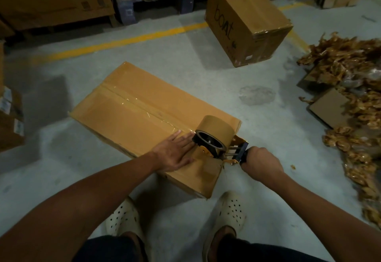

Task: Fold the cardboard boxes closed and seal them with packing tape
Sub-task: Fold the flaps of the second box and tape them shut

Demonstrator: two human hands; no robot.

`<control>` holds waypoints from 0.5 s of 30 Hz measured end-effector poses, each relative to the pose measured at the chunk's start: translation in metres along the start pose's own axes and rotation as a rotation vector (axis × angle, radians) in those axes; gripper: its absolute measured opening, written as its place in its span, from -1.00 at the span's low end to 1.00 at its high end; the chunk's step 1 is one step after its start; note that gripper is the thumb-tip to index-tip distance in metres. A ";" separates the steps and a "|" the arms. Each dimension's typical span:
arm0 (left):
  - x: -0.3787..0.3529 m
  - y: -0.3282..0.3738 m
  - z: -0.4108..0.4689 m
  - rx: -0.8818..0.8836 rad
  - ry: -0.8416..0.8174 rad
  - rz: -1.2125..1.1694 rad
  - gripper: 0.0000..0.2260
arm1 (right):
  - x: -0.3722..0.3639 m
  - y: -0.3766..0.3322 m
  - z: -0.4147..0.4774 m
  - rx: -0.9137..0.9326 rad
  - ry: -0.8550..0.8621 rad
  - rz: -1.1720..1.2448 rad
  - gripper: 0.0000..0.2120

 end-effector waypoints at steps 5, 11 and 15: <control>0.013 0.015 0.003 0.112 0.022 -0.053 -0.13 | -0.002 0.033 -0.006 -0.033 -0.003 0.011 -0.91; -0.001 0.058 0.037 0.461 -0.080 -0.325 0.28 | -0.003 0.032 -0.010 -0.017 0.004 0.018 -0.90; -0.010 0.069 0.041 0.508 -0.042 -0.281 0.29 | -0.001 0.031 -0.010 -0.018 0.009 0.012 -0.89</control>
Point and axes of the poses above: each hand's wrist, its own z-axis towards the middle knuckle, its own x-axis out of the back of the hand, y = z × x, the point moved 7 cm from there along z, towards the middle knuckle, and after that the axes turned 11 degrees about -x, right-handed, at the moved point
